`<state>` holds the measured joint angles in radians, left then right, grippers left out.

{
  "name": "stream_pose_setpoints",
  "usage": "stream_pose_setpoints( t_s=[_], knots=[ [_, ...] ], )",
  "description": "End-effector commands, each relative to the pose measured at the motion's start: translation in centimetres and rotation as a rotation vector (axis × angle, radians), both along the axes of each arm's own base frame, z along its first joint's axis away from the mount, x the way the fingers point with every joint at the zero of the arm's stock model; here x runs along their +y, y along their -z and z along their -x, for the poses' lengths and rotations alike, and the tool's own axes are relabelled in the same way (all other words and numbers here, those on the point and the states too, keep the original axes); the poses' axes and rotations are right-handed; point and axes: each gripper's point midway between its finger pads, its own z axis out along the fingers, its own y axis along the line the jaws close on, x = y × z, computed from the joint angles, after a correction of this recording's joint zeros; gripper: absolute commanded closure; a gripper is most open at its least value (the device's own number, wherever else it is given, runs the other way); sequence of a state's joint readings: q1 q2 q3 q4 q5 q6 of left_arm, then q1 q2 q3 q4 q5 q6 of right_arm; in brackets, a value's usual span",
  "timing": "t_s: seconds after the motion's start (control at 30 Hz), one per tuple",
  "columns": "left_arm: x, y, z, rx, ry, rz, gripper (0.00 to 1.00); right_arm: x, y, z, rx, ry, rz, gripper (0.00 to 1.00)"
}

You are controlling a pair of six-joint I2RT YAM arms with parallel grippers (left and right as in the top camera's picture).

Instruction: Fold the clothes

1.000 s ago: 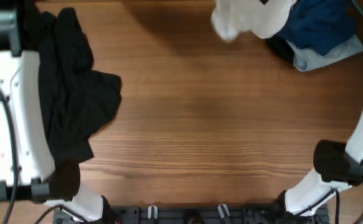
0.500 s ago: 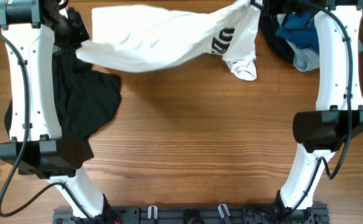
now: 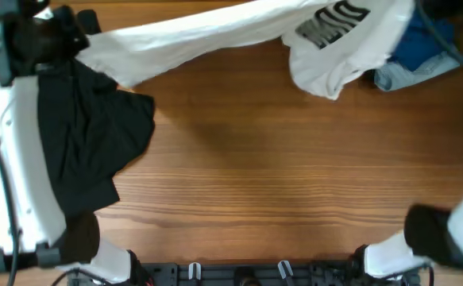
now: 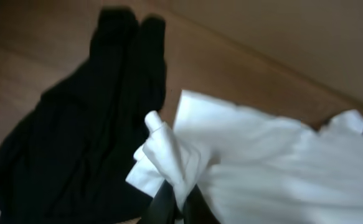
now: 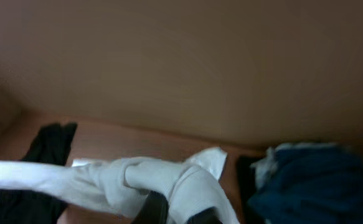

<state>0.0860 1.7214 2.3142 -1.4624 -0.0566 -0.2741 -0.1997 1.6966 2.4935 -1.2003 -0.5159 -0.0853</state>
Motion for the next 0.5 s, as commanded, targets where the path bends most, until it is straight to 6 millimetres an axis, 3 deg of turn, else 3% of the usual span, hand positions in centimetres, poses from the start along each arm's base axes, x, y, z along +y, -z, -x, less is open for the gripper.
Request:
stream_pose_setpoints(
  t_s=[0.0,0.1,0.2,0.33,0.47],
  knots=[
    [1.0,-6.1,2.9,-0.201,-0.030,-0.027,0.96,-0.9,-5.8,6.3,-0.176,0.068,0.066,0.96],
    [1.2,-10.8,4.7,-0.376,-0.044,-0.050,0.96,-2.4,-8.0,9.7,-0.247,0.176,0.108,0.96],
    [1.7,-13.7,5.6,-0.485,-0.074,-0.082,0.96,-2.7,-8.2,10.1,-0.259,0.197,0.129,0.96],
    [2.7,-15.4,4.9,-0.554,-0.121,-0.120,0.96,-3.4,-6.9,7.1,-0.218,0.179,0.124,0.96],
    [3.6,-14.6,1.4,-0.555,-0.143,-0.134,0.96,-4.6,-4.2,0.6,-0.169,0.131,0.087,0.96]
  ],
)
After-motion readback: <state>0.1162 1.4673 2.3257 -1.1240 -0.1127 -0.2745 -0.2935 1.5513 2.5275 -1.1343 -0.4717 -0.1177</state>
